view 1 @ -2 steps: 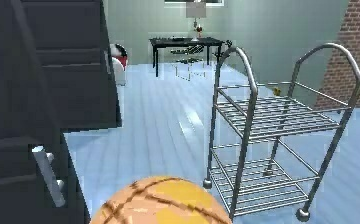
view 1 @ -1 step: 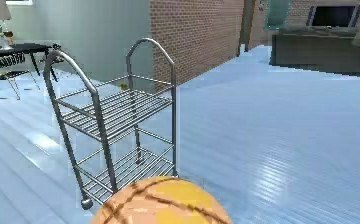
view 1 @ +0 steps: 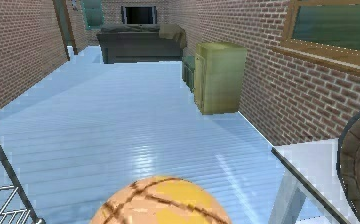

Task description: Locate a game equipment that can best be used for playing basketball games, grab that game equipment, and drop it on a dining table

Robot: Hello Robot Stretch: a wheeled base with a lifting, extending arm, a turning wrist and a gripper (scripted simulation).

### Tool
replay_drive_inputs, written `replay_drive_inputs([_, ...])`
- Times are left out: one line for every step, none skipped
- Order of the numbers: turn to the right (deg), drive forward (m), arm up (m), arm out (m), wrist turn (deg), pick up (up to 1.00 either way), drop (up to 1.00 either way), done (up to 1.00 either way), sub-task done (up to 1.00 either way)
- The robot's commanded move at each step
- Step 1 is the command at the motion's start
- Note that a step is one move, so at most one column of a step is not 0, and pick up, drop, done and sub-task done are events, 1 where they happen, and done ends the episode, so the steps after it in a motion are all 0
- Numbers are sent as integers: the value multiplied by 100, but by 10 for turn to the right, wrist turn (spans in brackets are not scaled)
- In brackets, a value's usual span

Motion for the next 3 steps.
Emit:
replay_drive_inputs([0, 0, 0, 48, 0, 0, 0, 0, 0])
replay_drive_inputs([0, 0, 0, 0, 450, 0, 0, 0, 0])
replay_drive_inputs([0, 0, 0, 0, 450, 0, 0, 0, 0])
